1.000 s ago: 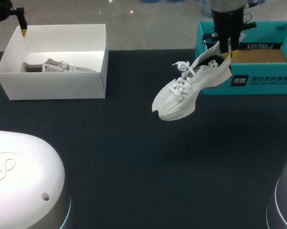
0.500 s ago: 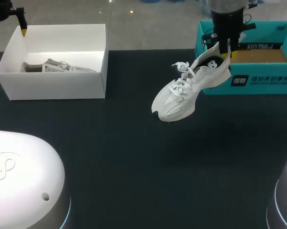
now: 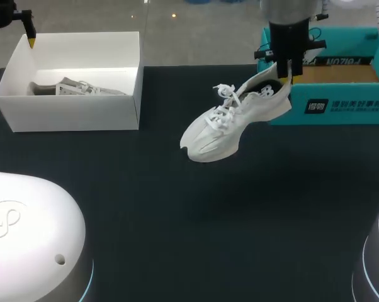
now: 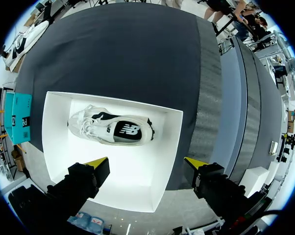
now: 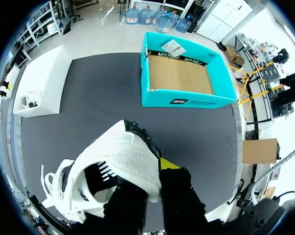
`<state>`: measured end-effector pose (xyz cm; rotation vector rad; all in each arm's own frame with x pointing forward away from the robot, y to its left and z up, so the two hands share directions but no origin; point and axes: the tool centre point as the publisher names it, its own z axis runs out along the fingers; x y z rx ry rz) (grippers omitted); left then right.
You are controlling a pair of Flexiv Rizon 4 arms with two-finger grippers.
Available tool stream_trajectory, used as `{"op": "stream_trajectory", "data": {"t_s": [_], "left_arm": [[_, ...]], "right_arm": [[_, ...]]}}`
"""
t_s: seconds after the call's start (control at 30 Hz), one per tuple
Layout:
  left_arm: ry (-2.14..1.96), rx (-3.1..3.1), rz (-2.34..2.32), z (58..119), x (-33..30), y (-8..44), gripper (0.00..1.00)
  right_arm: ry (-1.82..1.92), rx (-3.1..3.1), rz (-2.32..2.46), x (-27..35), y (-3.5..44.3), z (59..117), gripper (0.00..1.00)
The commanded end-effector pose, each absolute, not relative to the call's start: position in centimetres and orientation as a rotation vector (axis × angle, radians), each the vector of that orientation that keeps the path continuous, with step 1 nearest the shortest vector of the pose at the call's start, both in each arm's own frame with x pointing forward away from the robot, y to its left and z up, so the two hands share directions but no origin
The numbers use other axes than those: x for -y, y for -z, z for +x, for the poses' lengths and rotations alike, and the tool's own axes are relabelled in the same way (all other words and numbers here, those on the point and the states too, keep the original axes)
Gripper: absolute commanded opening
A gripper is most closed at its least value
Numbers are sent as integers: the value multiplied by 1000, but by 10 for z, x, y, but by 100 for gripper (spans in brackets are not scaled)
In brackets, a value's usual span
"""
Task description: Take the shoe out of the shoebox, open the shoe tongue, remove and reinsert the insole, then place the shoe into the shoebox
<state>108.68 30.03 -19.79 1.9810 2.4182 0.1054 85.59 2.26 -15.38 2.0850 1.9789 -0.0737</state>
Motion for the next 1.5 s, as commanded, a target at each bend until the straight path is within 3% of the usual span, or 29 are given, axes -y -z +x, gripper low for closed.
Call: {"op": "stream_trajectory", "data": {"t_s": [0.03,0.77,1.5], "left_arm": [[-108,-2418,1981,1086,-301,198,100],[-108,-2418,1981,1086,-301,198,100],[-108,-2418,1981,1086,-301,198,100]], "right_arm": [[83,-1986,2088,-36,153,843,0],[114,-2014,2118,-86,171,789,0],[143,-1981,2147,-109,262,760,0]]}}
